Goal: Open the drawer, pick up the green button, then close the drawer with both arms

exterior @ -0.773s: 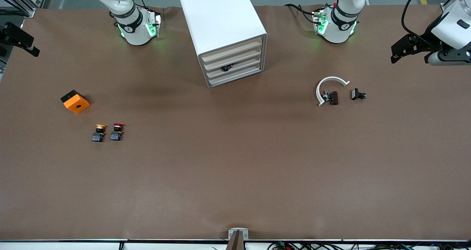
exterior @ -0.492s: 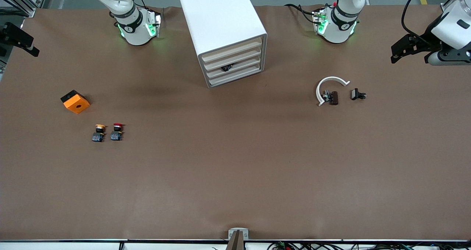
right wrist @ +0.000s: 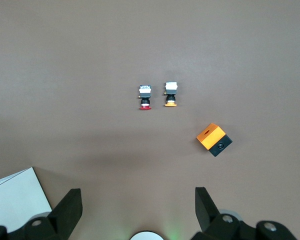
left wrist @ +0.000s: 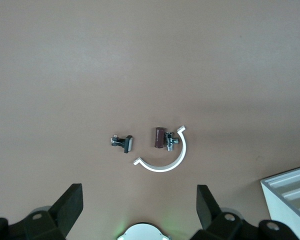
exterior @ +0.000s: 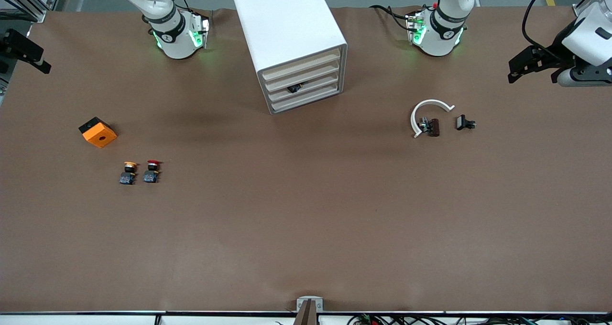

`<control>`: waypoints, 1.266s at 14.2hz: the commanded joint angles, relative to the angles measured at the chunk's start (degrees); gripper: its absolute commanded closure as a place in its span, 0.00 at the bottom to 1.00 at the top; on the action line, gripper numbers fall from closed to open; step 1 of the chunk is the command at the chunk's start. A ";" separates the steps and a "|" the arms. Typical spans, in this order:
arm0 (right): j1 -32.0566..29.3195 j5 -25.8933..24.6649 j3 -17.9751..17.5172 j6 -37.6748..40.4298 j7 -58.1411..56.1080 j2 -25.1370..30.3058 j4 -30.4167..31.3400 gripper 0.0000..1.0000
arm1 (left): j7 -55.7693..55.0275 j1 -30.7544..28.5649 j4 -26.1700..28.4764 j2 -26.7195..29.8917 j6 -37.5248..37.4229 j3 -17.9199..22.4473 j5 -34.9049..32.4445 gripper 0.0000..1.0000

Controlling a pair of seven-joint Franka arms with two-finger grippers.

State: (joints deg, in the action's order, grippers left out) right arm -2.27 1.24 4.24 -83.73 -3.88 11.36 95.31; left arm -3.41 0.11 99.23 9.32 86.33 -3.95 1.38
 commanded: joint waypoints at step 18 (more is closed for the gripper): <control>-1.24 0.78 -0.81 0.24 0.27 1.21 0.93 0.00 | 0.16 0.33 8.78 -9.14 12.19 -0.44 2.67 0.00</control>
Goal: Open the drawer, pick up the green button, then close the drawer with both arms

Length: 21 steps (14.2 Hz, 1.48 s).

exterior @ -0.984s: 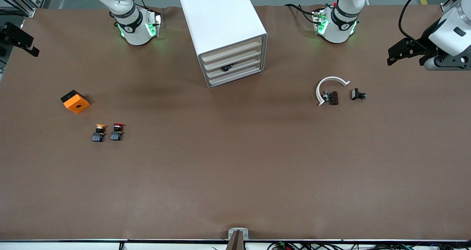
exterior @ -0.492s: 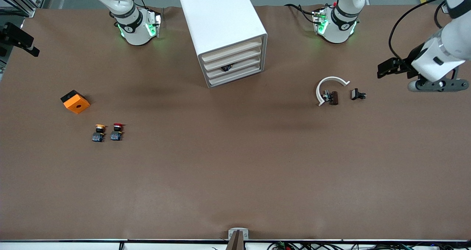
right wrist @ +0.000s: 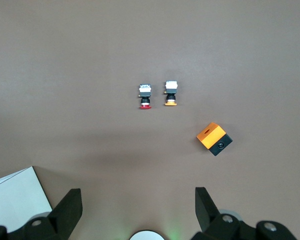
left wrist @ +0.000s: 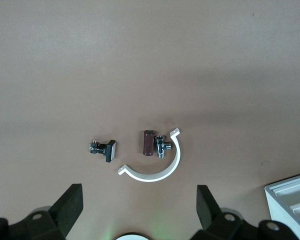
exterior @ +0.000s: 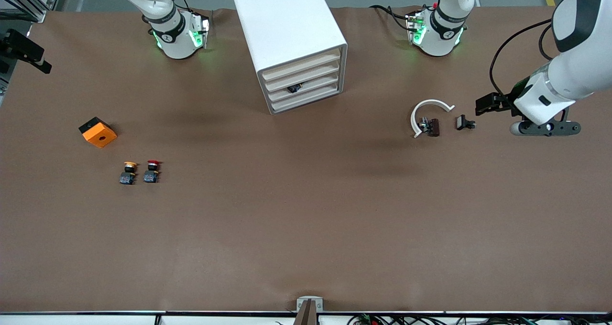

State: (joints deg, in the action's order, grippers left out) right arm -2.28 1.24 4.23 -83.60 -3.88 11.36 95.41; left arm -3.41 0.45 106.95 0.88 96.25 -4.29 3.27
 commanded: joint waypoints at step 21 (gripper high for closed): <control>-1.15 0.08 -0.98 0.19 -0.52 0.33 -1.45 0.00 | -23.79 0.78 8.20 -13.78 22.49 -11.34 0.77 0.00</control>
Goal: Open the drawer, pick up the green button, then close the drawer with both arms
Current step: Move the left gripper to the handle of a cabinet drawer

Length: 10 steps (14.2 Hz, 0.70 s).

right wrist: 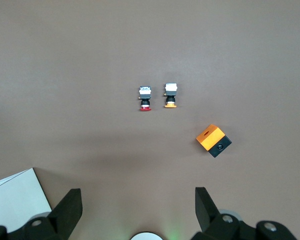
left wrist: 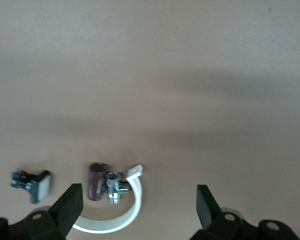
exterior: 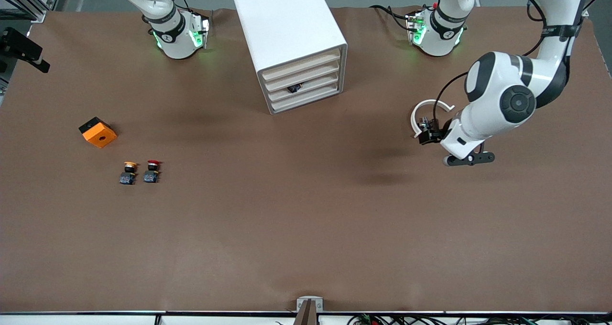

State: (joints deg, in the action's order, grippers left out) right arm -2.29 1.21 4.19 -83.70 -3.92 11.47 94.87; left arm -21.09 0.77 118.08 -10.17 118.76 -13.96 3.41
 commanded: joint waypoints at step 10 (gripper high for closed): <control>-1.41 0.37 -0.58 0.20 0.23 -0.83 -1.44 0.00 | -53.48 13.28 -25.24 -19.16 -18.00 -3.35 0.98 0.00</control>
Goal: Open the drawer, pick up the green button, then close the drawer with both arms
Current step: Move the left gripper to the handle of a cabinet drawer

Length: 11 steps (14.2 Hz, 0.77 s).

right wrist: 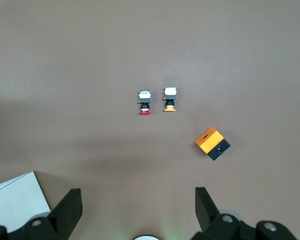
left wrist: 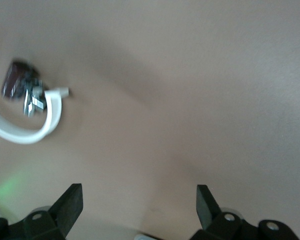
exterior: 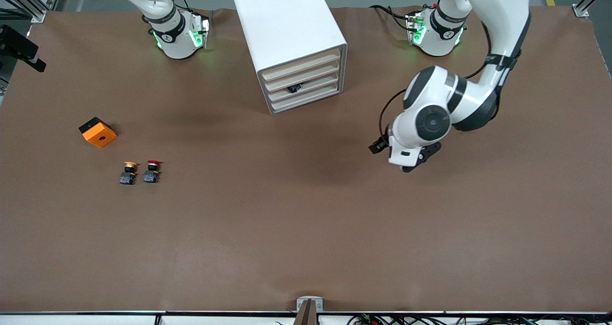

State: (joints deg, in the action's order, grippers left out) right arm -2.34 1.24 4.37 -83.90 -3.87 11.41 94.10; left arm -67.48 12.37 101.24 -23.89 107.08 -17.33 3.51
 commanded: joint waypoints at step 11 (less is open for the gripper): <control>-1.53 -0.01 -1.03 0.32 -0.70 -14.75 -4.27 0.00 | -26.02 5.30 -16.43 -16.62 -19.45 -0.07 15.65 0.00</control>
State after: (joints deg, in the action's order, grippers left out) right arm -2.40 1.19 4.21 -85.01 -3.94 -2.48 92.67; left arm -90.54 17.42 86.85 -39.09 89.63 -17.45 16.71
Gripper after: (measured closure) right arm 0.000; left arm 0.000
